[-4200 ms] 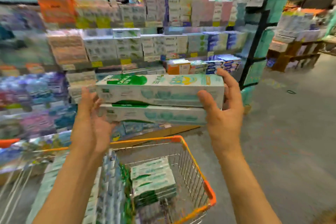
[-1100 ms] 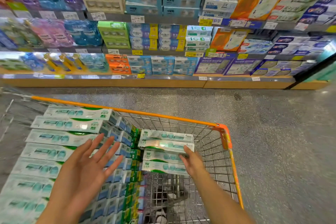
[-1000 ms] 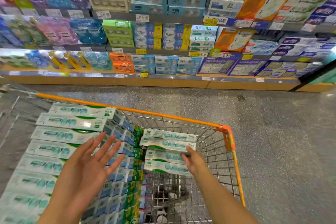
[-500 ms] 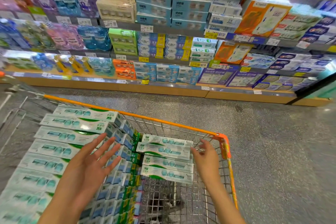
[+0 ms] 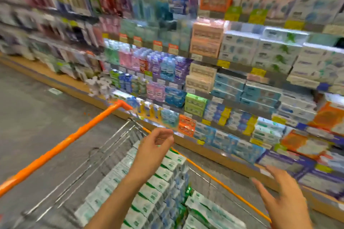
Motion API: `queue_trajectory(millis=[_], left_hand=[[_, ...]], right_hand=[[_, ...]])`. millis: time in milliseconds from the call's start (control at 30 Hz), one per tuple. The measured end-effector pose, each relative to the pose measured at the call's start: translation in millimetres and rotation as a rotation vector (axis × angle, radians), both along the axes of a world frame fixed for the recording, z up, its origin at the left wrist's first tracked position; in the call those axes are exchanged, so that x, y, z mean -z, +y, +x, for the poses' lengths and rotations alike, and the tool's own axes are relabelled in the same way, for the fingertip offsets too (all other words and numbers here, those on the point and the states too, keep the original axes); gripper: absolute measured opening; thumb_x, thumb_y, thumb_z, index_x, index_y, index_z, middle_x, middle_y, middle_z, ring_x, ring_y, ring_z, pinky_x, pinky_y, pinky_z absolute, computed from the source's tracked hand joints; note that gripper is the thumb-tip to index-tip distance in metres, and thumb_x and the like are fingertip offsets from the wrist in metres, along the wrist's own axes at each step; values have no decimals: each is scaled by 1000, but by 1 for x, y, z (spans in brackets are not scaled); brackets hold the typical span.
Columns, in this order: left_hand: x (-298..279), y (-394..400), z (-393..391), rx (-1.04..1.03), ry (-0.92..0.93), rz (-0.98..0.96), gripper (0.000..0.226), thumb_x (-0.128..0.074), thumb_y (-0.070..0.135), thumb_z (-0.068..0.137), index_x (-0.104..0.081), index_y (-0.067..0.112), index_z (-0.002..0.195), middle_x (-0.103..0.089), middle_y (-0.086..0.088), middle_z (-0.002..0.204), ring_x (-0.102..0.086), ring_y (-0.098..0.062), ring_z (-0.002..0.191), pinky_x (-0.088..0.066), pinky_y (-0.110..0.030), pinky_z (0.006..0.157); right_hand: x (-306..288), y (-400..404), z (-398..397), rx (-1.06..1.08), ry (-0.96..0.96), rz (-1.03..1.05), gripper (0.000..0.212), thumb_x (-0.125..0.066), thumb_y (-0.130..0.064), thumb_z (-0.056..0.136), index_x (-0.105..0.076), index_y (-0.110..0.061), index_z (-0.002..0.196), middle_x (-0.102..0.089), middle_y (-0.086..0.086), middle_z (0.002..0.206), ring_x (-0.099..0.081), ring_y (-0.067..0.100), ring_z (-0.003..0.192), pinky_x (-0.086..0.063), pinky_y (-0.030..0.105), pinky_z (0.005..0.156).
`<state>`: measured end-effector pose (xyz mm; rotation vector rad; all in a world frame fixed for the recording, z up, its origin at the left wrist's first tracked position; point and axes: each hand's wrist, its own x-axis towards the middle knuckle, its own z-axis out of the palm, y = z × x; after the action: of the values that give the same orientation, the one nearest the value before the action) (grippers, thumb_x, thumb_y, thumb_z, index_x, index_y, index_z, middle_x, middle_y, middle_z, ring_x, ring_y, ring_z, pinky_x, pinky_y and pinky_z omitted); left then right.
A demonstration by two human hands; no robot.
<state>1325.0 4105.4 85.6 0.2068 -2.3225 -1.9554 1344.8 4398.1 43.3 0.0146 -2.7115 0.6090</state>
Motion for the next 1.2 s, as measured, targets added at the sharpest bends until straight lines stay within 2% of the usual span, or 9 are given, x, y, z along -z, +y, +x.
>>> queue_trajectory(millis=[67, 167, 233, 300, 433, 600, 800, 933, 1200], left_hand=[[-12, -27, 14, -65, 49, -30, 14, -60, 18, 91, -62, 32, 94, -66, 9, 100, -60, -4, 90, -48, -17, 79], [-30, -78, 50, -209, 122, -87, 16, -63, 19, 86, -60, 34, 85, -66, 17, 85, -56, 7, 75, -43, -9, 69], [-41, -120, 79, -321, 165, -139, 17, -62, 19, 83, -58, 35, 80, -63, 19, 72, -54, 11, 68, -40, -7, 63], [-50, -166, 109, -412, 178, -203, 28, -62, 8, 87, -57, 34, 79, -59, 16, 68, -54, 11, 65, -40, -6, 60], [-61, -260, 168, -558, 209, -290, 29, -61, 6, 88, -57, 34, 80, -61, 15, 76, -55, 12, 68, -40, -6, 62], [-67, -354, 221, -618, 231, -344, 21, -61, 5, 87, -60, 26, 85, -62, 13, 81, -54, 11, 70, -41, -5, 64], [-55, -449, 243, -683, 228, -346, 16, -62, 4, 86, -64, 20, 87, -63, 12, 79, -54, 8, 66, -40, -6, 61], [-38, -505, 221, -634, 168, -314, 13, -61, 16, 89, -63, 28, 89, -64, 15, 85, -55, 10, 72, -40, -5, 63], [9, -675, 106, -580, 36, -349, 21, -61, 12, 88, -61, 32, 84, -65, 11, 84, -55, 9, 69, -41, -5, 63]], right_hand=[[-14, -34, -15, -99, 81, 5, 44, -89, -18, 62, -70, -1, 98, -69, 21, 82, -68, 42, 72, -53, 47, 66], [-26, -95, -32, -318, 39, -81, 76, -37, -75, 82, -71, -8, 97, -70, 20, 84, -68, 42, 72, -41, 6, 86], [-29, -148, -38, -479, -40, -165, 66, -35, -88, 70, -60, -45, 112, -67, 14, 97, -65, 37, 87, -26, -4, 90], [-34, -208, -34, -653, 24, -182, 54, -50, -81, 67, -40, -67, 118, -66, 12, 104, -64, 33, 96, -39, 12, 88], [-45, -341, 2, -753, 197, -195, 78, -31, -73, 86, -69, -7, 102, -68, 22, 87, -67, 42, 74, -38, 30, 74], [-49, -468, 62, -864, 274, -326, 74, -38, -67, 87, -67, -1, 102, -64, 13, 89, -49, 19, 90, -35, 22, 82], [-50, -570, 84, -944, 192, -296, 49, -57, -43, 76, -66, -5, 106, -67, 11, 96, -50, 15, 93, -34, 19, 81], [-53, -629, 53, -890, 128, -200, 46, -79, -24, 74, -64, -7, 114, -65, 10, 104, -60, 31, 98, -38, 30, 85], [-42, -778, -119, -892, -22, 87, 54, -65, -36, 85, -51, -14, 132, -54, 7, 126, -45, 28, 119, -32, 33, 100]])
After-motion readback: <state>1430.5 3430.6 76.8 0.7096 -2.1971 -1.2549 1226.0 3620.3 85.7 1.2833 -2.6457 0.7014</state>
